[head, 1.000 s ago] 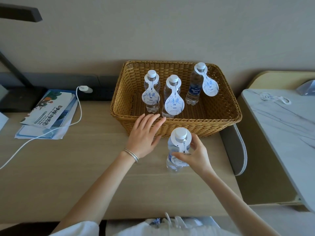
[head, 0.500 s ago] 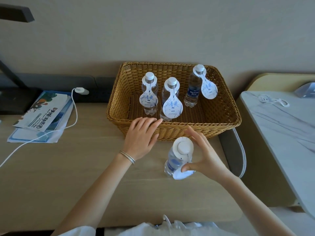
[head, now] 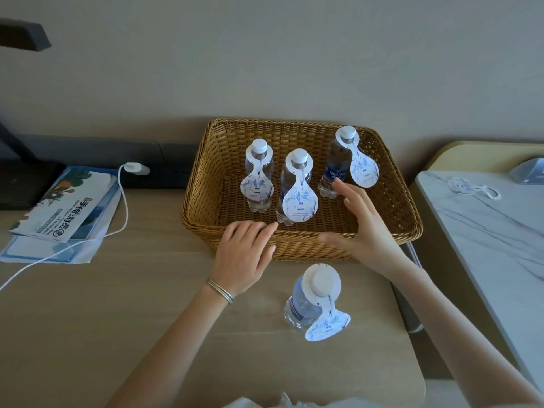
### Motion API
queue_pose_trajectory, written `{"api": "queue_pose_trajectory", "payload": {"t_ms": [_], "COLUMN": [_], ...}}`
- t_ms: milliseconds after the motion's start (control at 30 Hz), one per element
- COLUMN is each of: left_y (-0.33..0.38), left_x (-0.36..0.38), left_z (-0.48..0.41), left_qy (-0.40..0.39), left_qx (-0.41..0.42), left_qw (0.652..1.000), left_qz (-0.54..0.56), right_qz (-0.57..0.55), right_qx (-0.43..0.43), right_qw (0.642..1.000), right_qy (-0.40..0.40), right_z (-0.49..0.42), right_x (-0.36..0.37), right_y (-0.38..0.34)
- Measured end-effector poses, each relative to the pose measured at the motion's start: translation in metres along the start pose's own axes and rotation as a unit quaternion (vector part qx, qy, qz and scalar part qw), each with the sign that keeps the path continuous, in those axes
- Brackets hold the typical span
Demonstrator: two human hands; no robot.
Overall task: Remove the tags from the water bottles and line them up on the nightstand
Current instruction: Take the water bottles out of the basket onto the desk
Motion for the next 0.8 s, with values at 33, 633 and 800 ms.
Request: {"api": "queue_pose_trajectory", "payload": {"t_ms": [33,633,800], "left_y": [0.000,-0.017,-0.018], "left_x": [0.000,0.002,0.006], "left_z": [0.000,0.001,0.003], "left_qy": [0.004,0.039,0.056], "left_qx": [0.001,-0.059,-0.052], "left_qw": [1.000,0.997,0.997], "left_qz": [0.001,0.001,-0.009], "right_qz": [0.030,-0.010,-0.028], "right_qx": [-0.001,0.116,0.126], "right_qw": [0.999,0.993,0.991], "right_qy": [0.012,0.005,0.030], "right_z": [-0.011,-0.137,-0.138], "right_x": [0.000,0.047,0.048], "right_y": [0.002,0.083,0.089]}}
Point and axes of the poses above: each hand's wrist, its own z-axis away from the middle knuckle, its own x-axis out of the palm, y = z × x, the point moved 6 cm from there along -z, towards the middle knuckle, and after that the axes turned 5 degrees about -z, right-handed, at the moved point
